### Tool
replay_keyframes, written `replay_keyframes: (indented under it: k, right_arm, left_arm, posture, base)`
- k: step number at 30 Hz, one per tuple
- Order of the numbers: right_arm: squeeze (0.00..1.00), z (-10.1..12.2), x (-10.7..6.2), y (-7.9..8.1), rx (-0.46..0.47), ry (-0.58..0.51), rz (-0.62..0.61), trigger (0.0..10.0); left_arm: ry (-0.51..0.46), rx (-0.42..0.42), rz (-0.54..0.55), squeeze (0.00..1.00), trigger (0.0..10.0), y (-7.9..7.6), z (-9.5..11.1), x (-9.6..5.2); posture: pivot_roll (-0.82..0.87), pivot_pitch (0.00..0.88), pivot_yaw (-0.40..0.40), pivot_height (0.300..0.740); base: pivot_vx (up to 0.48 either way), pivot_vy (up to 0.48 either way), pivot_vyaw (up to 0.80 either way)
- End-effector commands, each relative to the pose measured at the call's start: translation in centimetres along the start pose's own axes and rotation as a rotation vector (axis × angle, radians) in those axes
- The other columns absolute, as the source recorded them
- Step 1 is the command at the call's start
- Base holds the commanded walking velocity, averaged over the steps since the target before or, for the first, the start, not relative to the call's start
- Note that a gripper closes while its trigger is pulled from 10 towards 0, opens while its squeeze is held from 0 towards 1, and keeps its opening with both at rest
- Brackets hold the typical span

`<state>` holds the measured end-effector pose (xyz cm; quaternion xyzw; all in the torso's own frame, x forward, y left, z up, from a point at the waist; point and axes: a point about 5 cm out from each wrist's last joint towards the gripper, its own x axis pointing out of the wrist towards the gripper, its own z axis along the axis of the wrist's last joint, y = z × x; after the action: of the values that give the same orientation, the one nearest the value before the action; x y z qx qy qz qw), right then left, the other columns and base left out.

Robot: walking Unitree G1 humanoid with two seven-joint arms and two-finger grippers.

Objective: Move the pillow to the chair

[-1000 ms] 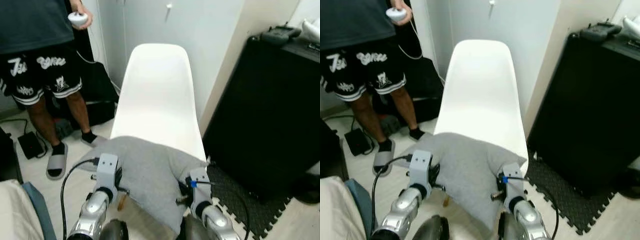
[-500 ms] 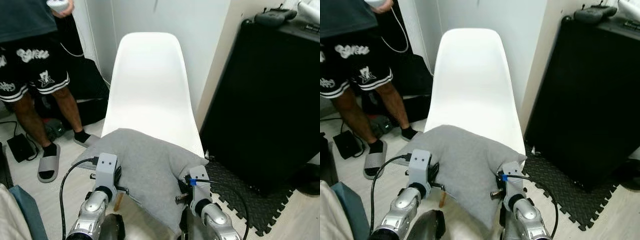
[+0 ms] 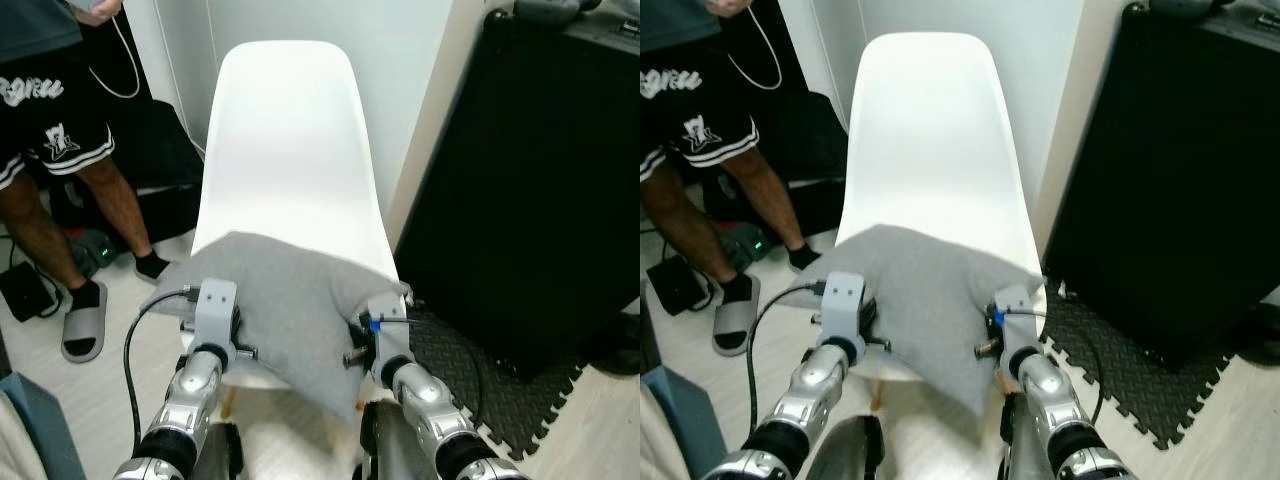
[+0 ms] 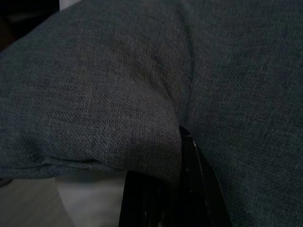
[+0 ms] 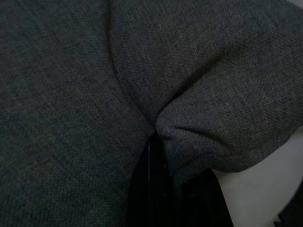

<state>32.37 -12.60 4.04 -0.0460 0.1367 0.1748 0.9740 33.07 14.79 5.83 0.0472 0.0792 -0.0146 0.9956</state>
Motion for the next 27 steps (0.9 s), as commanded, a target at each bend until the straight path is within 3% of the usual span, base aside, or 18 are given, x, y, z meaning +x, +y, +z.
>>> replay_keyframes:
  k: [1, 8, 9, 10, 11, 21, 27]
  right_arm:
    - [0.00, -0.3, 0.2, 0.4, 0.032, 0.028, 0.001, 10.0]
    - [0.00, 1.5, 1.3, 1.3, 0.047, -0.001, 0.049, 10.0]
    - [1.00, 2.2, 1.5, 1.4, 0.066, -0.036, 0.066, 10.0]
    - [1.00, 2.2, 1.5, 1.4, 0.066, -0.036, 0.066, 10.0]
    - [1.00, 2.3, 1.6, 1.4, 0.079, -0.047, 0.062, 10.0]
    - [1.00, 2.1, 1.4, 1.1, 0.106, -0.062, 0.073, 10.0]
    - [1.00, 1.8, 1.0, 0.3, 0.034, -0.057, 0.078, 10.0]
  left_arm:
    - [0.016, 0.025, 0.033, 0.00, 10.0, 0.7, 0.0, 0.2]
    - [-0.022, 0.018, 0.049, 0.00, 10.0, 0.5, 2.1, 1.5]
    - [-0.036, 0.005, 0.068, 0.22, 10.0, 0.9, 2.5, 1.7]
    - [-0.036, 0.005, 0.068, 0.22, 10.0, 0.9, 2.5, 1.7]
    - [-0.043, -0.013, 0.098, 1.00, 10.0, 1.3, 2.6, 1.6]
    - [-0.056, -0.032, 0.174, 1.00, 10.0, 2.6, 2.3, 1.4]
    - [-0.068, -0.014, 0.199, 1.00, 10.0, 3.5, 2.4, 1.3]
  posture:
    - [0.03, 0.236, -0.043, 0.593]
    - [0.03, 0.242, -0.039, 0.593]
    - [0.03, 0.238, -0.037, 0.593]
    - [0.03, 0.238, -0.037, 0.593]
    - [0.03, 0.235, -0.035, 0.593]
    - [0.03, 0.213, -0.031, 0.593]
    - [0.03, 0.192, -0.029, 0.593]
  base:
    - [0.000, 0.000, 0.00]
    - [0.000, 0.000, 0.00]
    - [0.000, 0.000, 0.00]
    - [0.000, 0.000, 0.00]
    - [0.000, 0.000, 0.00]
    - [0.000, 0.000, 0.00]
    - [0.000, 0.000, 0.00]
